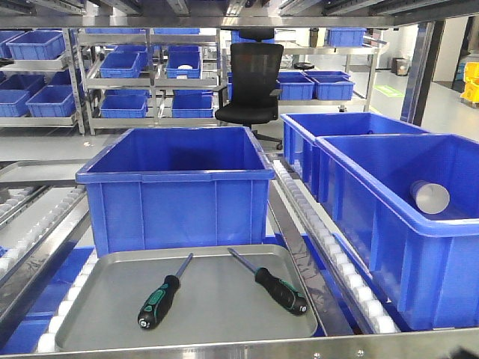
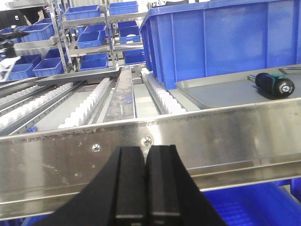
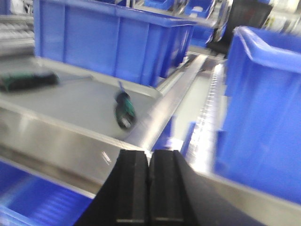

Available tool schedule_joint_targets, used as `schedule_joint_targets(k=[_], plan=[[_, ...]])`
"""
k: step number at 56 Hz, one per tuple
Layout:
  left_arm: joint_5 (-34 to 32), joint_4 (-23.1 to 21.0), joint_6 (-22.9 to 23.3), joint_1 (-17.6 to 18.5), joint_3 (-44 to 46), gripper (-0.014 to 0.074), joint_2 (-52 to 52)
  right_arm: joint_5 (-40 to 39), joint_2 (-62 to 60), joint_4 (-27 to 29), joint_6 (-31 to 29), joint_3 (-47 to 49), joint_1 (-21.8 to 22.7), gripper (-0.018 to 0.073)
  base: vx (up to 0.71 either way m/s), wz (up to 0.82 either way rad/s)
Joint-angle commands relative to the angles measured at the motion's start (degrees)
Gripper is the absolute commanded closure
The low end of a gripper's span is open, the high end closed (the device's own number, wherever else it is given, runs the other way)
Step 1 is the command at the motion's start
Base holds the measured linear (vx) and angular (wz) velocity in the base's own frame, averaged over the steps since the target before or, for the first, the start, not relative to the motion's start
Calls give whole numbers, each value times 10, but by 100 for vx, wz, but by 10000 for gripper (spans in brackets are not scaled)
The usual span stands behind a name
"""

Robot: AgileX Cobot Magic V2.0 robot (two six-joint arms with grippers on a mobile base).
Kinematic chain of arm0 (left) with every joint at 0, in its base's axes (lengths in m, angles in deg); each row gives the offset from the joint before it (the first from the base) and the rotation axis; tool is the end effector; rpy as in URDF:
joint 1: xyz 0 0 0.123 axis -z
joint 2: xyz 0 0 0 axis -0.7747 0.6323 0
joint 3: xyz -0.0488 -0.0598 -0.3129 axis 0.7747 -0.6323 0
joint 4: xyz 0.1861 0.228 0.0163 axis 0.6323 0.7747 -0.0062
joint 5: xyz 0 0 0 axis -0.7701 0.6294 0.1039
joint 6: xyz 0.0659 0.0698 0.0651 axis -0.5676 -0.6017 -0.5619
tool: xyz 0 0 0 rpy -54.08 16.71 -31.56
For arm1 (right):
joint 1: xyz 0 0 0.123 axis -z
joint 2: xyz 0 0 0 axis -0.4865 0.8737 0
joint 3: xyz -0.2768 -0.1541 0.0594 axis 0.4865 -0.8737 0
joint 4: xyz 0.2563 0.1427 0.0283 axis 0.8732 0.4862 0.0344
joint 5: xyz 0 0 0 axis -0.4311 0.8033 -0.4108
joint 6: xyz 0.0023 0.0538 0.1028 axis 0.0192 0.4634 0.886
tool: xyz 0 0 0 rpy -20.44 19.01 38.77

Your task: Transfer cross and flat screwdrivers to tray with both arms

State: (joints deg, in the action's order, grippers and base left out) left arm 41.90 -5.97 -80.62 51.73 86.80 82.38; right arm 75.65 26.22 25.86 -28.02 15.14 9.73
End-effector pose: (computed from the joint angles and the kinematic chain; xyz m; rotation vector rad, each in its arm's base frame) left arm 0.0876 -0.0015 0.1906 0.0665 1.6232 0.0375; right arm 0.1409 0.0497 0.2663 -0.4383 1.7016 0.1265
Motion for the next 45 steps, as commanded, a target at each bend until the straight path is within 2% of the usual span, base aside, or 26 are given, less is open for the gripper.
schedule_joint_targets(k=[1,11,17,45], plan=[[-45,-4,4,-1,15,596,-7,-73,-64,-39,9,-50,35,567,0,0],[-45,-4,4,-1,15,596,-7,-67,-259,-38,94,-168,151,567,0,0],[-45,-4,4,-1,15,596,-7,-23,-311,-39,118,-180,195,567,0,0],[-43,-4,4,-1,15,596,-7,-15,-309,-39,120,-180,195,567,0,0]])
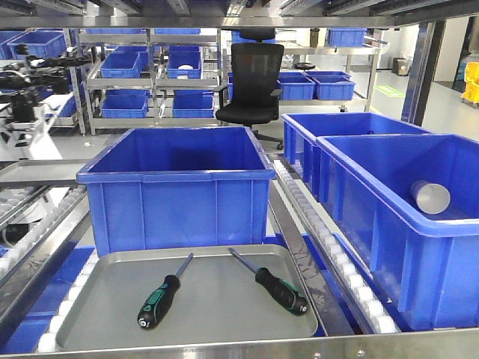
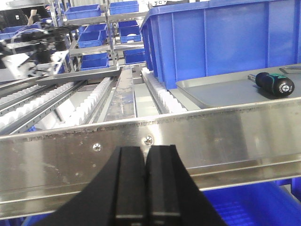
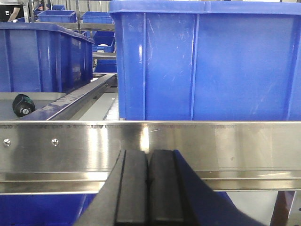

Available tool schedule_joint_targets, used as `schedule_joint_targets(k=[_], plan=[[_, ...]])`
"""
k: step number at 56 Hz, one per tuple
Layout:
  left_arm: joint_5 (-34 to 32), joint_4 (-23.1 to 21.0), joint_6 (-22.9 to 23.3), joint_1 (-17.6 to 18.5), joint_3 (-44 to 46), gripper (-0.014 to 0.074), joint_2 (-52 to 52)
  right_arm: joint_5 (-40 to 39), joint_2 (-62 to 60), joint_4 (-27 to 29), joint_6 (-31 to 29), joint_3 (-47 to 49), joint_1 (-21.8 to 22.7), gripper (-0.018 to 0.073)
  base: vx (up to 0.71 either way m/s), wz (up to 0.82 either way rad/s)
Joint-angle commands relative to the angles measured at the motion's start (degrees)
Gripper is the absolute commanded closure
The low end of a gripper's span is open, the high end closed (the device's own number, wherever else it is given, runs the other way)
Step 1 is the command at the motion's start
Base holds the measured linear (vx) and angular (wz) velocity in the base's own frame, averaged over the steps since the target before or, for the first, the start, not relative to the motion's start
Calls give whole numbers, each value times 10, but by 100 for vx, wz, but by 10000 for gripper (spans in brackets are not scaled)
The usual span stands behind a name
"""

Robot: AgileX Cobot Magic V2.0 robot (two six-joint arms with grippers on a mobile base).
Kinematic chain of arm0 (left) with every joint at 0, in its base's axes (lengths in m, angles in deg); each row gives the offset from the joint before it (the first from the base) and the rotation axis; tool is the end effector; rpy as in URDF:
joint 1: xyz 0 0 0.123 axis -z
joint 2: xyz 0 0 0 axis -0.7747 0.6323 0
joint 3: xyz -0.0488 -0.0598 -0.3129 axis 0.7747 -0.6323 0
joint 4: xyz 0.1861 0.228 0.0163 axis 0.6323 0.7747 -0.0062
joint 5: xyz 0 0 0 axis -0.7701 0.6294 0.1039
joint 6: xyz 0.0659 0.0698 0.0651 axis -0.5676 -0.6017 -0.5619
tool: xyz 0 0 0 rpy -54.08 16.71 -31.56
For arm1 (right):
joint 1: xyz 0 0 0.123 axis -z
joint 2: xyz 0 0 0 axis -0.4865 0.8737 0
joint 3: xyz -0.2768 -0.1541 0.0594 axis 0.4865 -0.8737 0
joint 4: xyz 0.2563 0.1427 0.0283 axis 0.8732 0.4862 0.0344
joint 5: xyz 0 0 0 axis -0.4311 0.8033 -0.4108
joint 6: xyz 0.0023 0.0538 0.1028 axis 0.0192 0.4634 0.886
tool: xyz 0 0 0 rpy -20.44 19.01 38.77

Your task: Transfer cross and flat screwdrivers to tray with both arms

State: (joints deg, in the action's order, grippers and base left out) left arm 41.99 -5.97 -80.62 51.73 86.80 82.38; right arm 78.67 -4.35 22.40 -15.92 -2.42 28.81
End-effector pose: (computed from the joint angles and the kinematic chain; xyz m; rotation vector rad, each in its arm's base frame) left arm 0.0876 -0.0015 0.1905 0.0665 1.6248 0.0374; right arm 0.0879 0.0002 0.1951 -0.0136 1.5810 -0.0093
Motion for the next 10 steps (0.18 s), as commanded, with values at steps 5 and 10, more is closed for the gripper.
schedule_joint_targets(k=[5,10], plan=[[-44,-4,4,-1,15,596,-7,-45,-4,-4,-1,-4,4,567,0,0],[-44,-4,4,-1,15,596,-7,-45,-4,-4,-1,-4,4,567,0,0]])
